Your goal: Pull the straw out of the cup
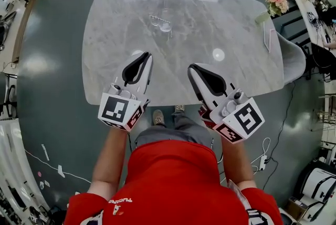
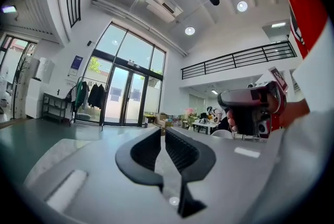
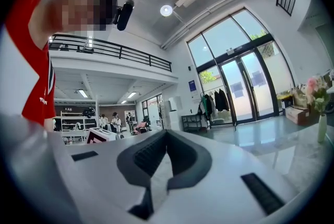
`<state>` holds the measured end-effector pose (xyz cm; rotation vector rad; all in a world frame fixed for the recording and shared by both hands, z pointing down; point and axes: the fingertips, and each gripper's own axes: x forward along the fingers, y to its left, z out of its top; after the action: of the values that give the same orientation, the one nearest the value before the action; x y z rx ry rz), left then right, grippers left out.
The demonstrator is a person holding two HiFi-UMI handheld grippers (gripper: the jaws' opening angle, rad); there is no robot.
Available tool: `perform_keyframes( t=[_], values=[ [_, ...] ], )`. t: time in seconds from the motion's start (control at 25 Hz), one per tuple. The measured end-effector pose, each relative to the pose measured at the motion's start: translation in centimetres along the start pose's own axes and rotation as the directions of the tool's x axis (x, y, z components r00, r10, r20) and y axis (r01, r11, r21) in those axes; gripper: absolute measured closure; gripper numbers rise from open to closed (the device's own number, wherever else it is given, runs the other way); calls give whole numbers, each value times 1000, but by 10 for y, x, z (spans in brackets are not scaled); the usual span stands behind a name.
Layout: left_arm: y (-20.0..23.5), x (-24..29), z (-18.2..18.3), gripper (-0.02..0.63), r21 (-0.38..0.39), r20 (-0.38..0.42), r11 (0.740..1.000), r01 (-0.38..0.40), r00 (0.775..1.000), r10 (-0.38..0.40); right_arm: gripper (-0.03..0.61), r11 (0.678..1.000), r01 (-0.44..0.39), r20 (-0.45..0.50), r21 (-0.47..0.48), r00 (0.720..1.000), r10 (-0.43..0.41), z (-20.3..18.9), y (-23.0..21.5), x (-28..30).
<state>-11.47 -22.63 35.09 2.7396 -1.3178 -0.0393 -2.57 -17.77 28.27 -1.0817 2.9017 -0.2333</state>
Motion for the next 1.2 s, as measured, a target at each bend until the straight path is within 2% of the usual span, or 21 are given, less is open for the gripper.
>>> perform_keyframes(
  t=[0.32,0.56,0.88,1.2],
  values=[
    [18,36,-16,604,0,-43,997,-80,996,80,577,999,-36,-3,2,999,36,-5,-44,11],
    [27,67,-25,571,13,-71,989,-144,987,145,577,998,-60,-22,-30,998,59,-13,-94,29],
    [52,94,-44,517,-40,-114,967,-252,963,246,577,990,-134,-25,-39,991,134,-5,-129,47],
    [88,118,-82,462,-89,-203,955,-283,944,261,577,995,-97,-59,-39,994,95,-16,-151,69]
  ],
)
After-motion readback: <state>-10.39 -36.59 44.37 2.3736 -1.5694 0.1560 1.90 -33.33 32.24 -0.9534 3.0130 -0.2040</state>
